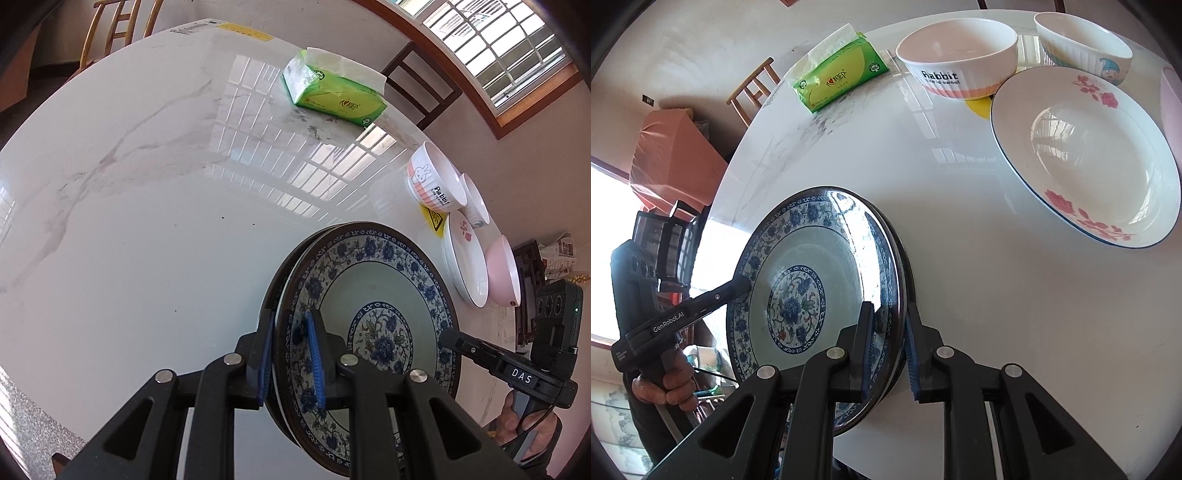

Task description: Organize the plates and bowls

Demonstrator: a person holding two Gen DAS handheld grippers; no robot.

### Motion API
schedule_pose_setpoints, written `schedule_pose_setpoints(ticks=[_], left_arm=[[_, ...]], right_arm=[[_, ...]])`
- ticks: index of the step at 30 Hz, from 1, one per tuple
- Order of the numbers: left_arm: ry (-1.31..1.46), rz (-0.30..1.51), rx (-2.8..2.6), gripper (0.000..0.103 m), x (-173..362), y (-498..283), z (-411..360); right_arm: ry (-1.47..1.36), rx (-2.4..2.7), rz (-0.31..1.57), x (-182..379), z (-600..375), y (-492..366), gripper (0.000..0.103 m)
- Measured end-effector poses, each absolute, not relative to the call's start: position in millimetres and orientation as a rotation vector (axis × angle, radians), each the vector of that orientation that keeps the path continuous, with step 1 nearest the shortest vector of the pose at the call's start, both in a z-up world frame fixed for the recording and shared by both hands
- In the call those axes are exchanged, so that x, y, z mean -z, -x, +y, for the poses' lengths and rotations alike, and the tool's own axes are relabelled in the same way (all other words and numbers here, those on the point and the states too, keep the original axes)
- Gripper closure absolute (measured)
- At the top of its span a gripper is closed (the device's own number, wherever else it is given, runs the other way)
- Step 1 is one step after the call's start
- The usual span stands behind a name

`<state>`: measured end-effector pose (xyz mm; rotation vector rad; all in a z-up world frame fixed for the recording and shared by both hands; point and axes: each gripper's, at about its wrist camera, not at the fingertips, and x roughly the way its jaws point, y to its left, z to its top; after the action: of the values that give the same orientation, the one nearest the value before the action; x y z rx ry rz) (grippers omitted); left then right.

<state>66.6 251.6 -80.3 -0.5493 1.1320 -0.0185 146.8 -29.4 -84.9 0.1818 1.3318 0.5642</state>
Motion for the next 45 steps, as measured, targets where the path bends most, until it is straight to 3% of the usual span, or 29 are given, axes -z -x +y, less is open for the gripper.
schedule_pose_setpoints(ticks=[27, 45], left_arm=[[0.288, 1.12, -0.128, 0.078, 82, -70, 223], [0.321, 1.096, -0.15, 0.078, 73, -66, 231]], right_arm=[[-0.015, -0.545, 1.302, 80, -8, -140, 0.081], [-0.055, -0.559, 1.301, 80, -14, -140, 0.077]])
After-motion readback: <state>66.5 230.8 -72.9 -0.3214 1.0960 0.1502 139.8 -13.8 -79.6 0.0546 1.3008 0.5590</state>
